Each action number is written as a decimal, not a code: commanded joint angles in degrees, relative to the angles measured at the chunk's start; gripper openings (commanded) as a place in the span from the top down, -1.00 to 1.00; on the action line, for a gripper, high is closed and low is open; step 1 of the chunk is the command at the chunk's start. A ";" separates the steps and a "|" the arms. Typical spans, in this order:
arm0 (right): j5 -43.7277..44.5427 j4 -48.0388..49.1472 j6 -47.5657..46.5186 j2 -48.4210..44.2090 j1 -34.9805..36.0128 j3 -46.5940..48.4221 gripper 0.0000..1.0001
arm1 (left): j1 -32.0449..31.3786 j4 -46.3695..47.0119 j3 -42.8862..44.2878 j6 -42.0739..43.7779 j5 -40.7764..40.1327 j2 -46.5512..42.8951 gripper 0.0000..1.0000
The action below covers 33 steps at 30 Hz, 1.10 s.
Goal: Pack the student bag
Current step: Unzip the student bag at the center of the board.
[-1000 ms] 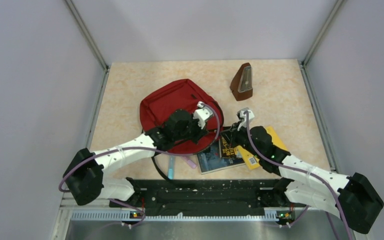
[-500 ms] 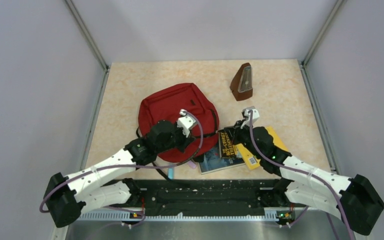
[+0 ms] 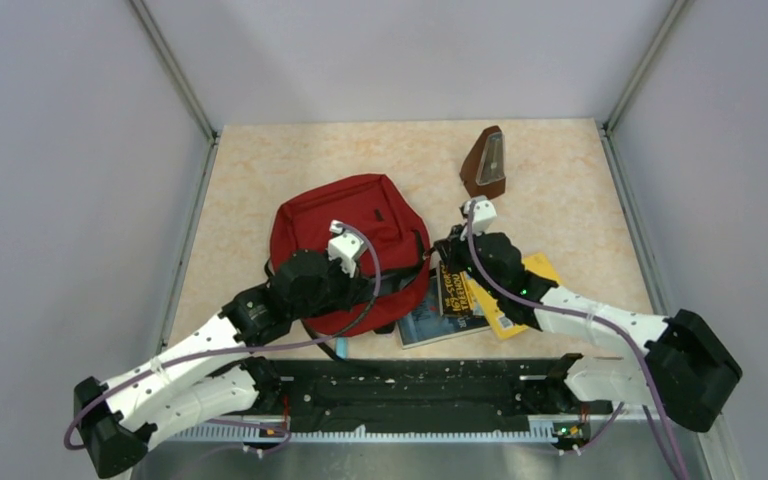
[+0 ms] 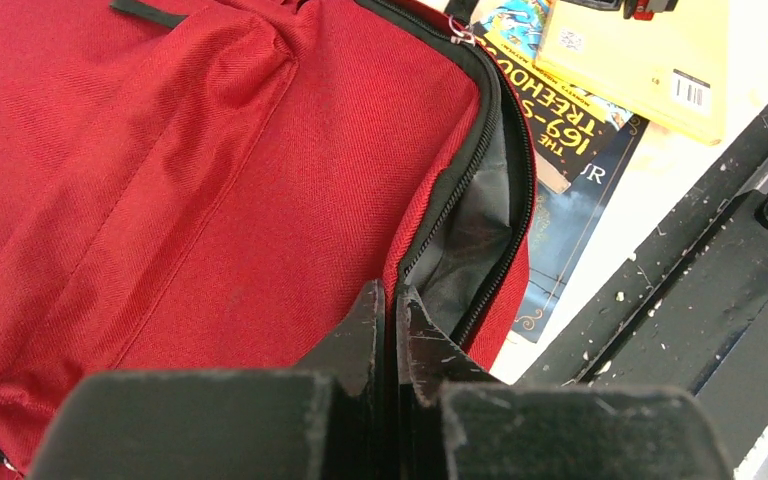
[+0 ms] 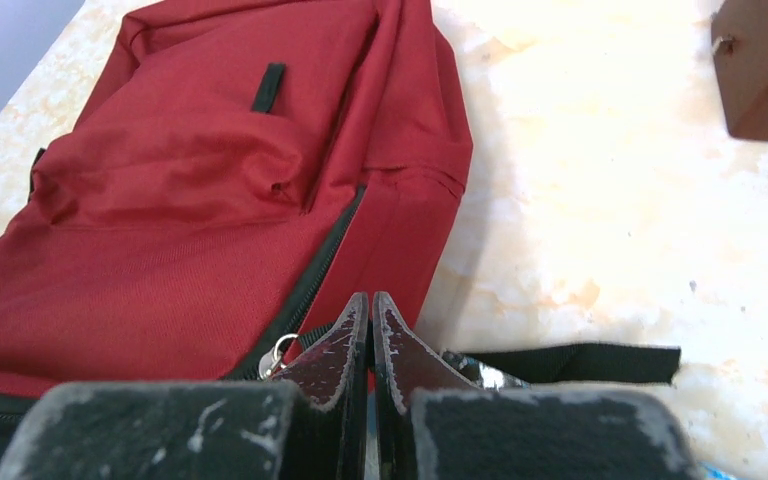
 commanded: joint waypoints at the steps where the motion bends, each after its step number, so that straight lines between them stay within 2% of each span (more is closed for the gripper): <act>1: 3.23 3.75 -3.31 4.66 -0.48 5.47 1.00 | -0.10 -5.42 4.59 -2.34 -3.10 -1.51 1.00; 18: -3.99 6.62 -5.97 24.70 -4.51 21.05 1.00 | -0.03 -13.21 7.91 -1.55 -6.35 -8.68 1.00; 22: -5.50 5.73 -6.53 27.26 -4.52 24.09 1.00 | -0.03 -12.98 8.27 -1.34 -6.84 -9.43 1.00; 26: -6.32 4.14 -6.38 25.71 -4.52 25.26 1.00 | -0.04 -12.93 9.24 -1.55 -8.74 -8.27 1.00; 27: -6.24 2.98 -6.27 24.76 -4.52 25.36 0.87 | -0.03 -12.89 9.69 -2.01 -9.69 -7.82 1.00; 29: -5.30 -0.29 -5.68 22.12 -4.53 25.54 -0.06 | 0.03 -11.65 10.66 -3.05 -10.62 -6.73 1.00; 30: -3.94 -2.41 -4.70 20.38 -4.52 25.27 -0.38 | 0.06 -10.93 11.34 -3.00 -10.76 -6.13 1.00; 31: -2.72 -4.25 -3.39 18.16 -4.60 24.62 -0.54 | 0.13 -10.57 12.16 -2.71 -11.35 -5.16 1.00; 33: -0.78 -8.21 -0.56 12.89 -4.86 22.68 -0.67 | 0.34 -10.39 14.08 -1.59 -13.68 -2.62 1.00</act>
